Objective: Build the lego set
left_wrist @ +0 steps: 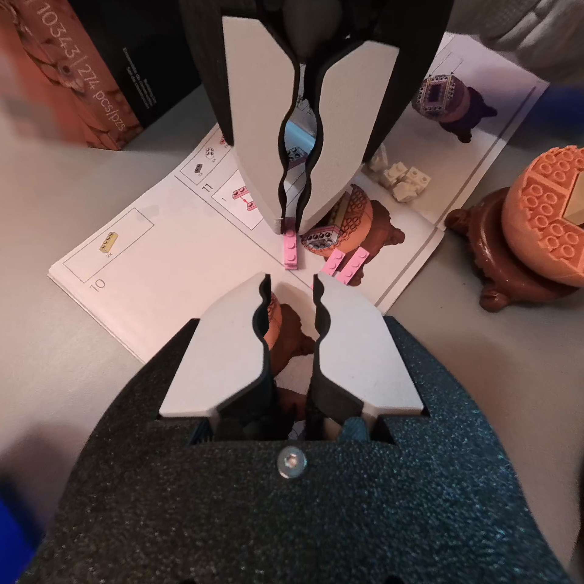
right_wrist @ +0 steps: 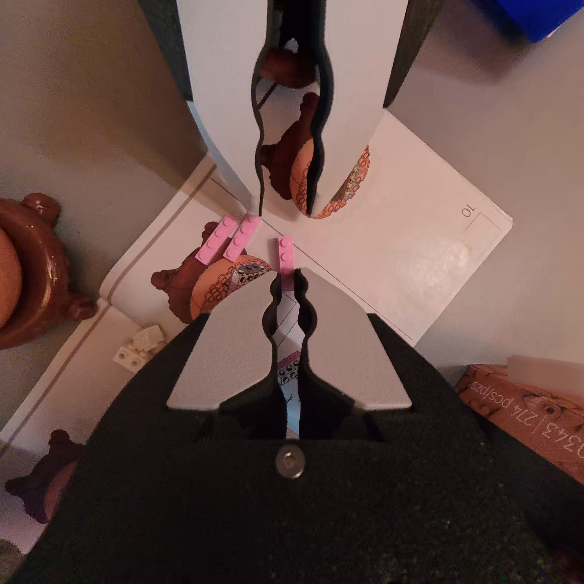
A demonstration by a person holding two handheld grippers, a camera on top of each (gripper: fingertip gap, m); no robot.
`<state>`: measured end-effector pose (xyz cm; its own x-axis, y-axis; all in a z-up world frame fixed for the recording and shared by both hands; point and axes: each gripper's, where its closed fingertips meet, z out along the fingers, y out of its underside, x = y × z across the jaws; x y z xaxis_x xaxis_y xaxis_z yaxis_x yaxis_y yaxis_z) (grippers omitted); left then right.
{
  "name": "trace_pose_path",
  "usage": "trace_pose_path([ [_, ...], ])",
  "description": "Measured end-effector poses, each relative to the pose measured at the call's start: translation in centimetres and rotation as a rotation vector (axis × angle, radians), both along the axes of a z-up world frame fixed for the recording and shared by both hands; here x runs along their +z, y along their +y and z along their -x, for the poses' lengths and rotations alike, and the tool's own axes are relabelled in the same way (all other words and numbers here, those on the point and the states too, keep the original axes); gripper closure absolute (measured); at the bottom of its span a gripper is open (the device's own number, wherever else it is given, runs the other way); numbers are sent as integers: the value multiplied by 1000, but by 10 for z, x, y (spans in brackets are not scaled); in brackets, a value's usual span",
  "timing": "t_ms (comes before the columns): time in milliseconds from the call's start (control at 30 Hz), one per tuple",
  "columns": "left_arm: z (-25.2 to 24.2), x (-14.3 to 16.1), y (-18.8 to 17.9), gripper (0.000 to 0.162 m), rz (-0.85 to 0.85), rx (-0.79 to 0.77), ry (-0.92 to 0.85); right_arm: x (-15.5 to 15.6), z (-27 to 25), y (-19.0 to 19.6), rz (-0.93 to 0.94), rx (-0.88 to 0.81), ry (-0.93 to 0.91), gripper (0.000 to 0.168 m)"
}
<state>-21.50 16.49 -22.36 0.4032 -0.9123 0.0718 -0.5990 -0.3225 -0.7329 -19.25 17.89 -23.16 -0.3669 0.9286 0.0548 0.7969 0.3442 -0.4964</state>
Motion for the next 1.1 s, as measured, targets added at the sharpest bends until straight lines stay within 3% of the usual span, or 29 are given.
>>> trace_pose_path([
  [133, 7, 5, 4, 136, -25, 42, -26, 5, -13, 2, -6, -64, -27, 161],
  [300, 9, 23, 4, 137, -107, 61, -211, 5, -23, -9, -4, -148, 43, 161],
  [400, 2, 40, -4, 141, -138, 18, -355, 27, -16, -8, 38, -246, 206, 161],
  [533, -7, 60, -11, 138, -188, -38, -475, 55, -6, -21, 5, -214, 275, 161],
  [767, -12, 62, -23, 140, -298, -116, -402, 65, 4, -37, -28, -152, 238, 161],
  [933, -7, 61, -24, 141, -307, -90, -392, 65, 3, -37, -40, -174, 236, 161],
  [1000, 2, 56, -18, 131, -304, -26, -351, 54, -8, -28, -43, -233, 184, 161],
  [1100, 13, 50, -14, 130, -296, 27, -300, 18, -29, -16, -76, -253, 17, 161],
])
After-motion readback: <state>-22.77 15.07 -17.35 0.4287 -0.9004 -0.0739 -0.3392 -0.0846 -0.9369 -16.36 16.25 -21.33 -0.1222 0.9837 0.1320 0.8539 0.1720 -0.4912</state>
